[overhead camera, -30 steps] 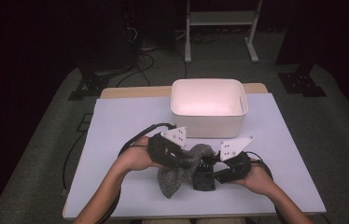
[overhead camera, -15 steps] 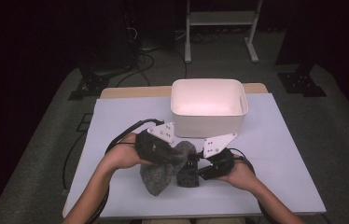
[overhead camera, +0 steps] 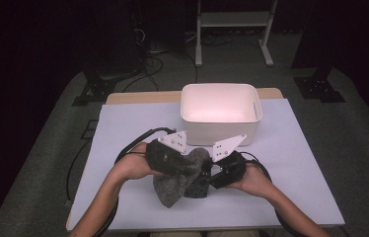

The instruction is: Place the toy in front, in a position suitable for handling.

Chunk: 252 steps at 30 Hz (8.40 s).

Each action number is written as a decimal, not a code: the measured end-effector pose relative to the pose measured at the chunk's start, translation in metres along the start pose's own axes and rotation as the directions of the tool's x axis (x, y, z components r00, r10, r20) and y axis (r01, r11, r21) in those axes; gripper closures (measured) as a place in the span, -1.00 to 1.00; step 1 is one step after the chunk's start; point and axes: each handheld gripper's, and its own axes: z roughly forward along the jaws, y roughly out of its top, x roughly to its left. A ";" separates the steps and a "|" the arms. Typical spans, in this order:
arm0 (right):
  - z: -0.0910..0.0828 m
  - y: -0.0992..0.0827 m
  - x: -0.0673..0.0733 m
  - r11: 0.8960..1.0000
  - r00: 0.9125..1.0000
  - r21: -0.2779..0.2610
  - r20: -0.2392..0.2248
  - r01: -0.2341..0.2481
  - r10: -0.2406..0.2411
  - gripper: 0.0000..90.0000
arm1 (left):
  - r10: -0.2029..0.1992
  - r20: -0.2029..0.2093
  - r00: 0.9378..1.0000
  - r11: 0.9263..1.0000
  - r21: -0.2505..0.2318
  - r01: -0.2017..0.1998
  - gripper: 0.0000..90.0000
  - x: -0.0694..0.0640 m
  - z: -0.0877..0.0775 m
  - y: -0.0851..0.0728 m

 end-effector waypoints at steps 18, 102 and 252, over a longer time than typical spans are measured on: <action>-0.016 0.000 0.005 0.994 0.998 0.098 0.010 0.054 -0.055 0.27 | -0.019 0.052 0.998 0.998 -0.057 0.022 0.71 0.001 0.011 -0.008; -0.004 -0.071 -0.018 0.990 1.000 0.143 -0.013 -0.012 0.014 0.23 | -0.225 -0.028 0.974 0.974 -0.041 0.223 0.73 0.023 -0.015 -0.088; 0.026 -0.084 0.010 0.965 0.999 0.259 -0.001 0.031 -0.032 -0.44 | -0.401 -0.125 0.907 0.916 -0.043 0.399 -0.21 0.015 -0.009 -0.164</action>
